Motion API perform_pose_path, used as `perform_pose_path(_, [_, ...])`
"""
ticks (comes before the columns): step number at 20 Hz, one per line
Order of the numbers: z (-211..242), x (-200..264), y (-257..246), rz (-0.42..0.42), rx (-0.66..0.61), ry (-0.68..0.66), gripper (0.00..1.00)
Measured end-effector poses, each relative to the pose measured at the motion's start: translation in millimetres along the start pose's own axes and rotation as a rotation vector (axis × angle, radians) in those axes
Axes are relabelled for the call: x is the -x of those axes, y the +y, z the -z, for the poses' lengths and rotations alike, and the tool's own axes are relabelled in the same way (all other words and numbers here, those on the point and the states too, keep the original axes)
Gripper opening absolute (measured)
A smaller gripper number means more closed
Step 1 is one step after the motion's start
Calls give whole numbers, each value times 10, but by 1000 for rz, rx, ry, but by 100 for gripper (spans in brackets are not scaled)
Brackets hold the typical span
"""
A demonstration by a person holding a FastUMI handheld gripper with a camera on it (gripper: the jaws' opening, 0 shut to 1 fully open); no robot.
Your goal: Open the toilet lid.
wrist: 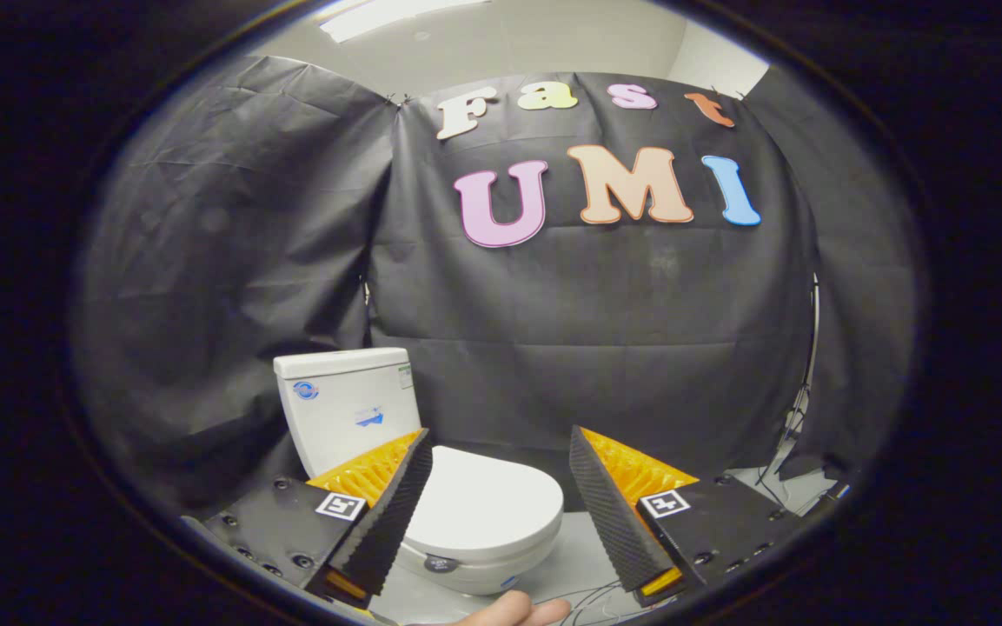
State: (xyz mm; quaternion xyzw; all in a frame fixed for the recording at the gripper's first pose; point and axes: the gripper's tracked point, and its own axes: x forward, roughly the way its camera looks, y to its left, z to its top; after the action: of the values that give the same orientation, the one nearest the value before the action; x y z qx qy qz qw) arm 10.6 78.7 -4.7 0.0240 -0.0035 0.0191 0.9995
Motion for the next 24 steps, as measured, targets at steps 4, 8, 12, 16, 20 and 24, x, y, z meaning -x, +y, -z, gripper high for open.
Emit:
perform_pose_path(4, [-35, 147, 138, 18, -16, -34, 99])
perform_pose_path(8, [-22, 195, 214, 31, -35, -57, 99])
perform_pose_path(12, [129, 130, 292, 31, -76, -65, 98])
perform_pose_path(16, [423, 31, 382, 27, -121, -39, 98])
perform_pose_path(20, [745, -108, 471, 19, -268, -47, 98])
perform_pose_path(24, [1261, -224, 587, 20, -429, 5, 97])
